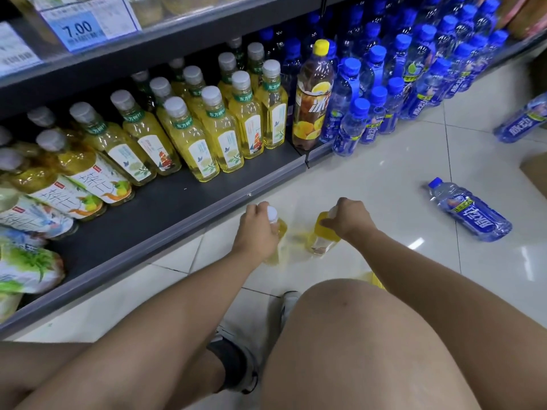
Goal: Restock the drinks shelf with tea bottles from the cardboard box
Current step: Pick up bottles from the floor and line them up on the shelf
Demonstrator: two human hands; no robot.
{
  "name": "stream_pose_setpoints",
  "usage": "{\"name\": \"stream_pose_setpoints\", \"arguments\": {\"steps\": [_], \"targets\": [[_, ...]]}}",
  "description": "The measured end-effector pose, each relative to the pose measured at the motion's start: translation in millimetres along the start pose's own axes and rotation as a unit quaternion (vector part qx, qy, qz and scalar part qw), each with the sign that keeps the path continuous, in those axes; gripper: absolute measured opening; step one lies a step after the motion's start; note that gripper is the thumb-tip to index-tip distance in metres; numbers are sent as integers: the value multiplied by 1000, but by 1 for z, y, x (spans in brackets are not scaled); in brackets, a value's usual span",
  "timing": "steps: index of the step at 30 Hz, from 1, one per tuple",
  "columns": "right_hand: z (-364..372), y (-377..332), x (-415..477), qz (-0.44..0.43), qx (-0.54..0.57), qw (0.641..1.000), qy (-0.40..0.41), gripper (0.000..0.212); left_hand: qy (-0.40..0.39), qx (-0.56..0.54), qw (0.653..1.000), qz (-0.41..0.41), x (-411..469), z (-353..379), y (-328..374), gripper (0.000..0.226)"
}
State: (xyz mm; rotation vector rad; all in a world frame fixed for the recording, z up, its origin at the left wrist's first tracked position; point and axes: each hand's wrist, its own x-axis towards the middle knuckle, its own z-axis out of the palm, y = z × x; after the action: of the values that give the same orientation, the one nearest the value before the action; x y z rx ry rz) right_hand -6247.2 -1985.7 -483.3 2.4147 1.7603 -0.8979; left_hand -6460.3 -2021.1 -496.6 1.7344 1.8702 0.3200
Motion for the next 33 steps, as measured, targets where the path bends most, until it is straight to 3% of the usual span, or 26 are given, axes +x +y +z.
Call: {"name": "stream_pose_setpoints", "arguments": {"steps": [7, 10, 15, 25, 33], "targets": [[2, -4, -3, -9, 5, 1000, 13, 36, 4, -6, 999, -37, 13, -11, -16, 47], [1, -8, -7, -40, -9, 999, 8, 34, 22, -29, 996, -81, 12, -15, -15, 46], [-12, -33, -25, -116, -33, 993, -11, 41, 42, -19, 995, -86, -9, -29, -23, 47], [-73, -175, -102, -296, -67, 952, 34, 42, 154, -65, 984, -69, -56, -156, -40, 46], [-66, -279, -124, -359, -55, 931, 47, 46, 272, -113, 951, -98, -59, -235, -94, 45]]}}
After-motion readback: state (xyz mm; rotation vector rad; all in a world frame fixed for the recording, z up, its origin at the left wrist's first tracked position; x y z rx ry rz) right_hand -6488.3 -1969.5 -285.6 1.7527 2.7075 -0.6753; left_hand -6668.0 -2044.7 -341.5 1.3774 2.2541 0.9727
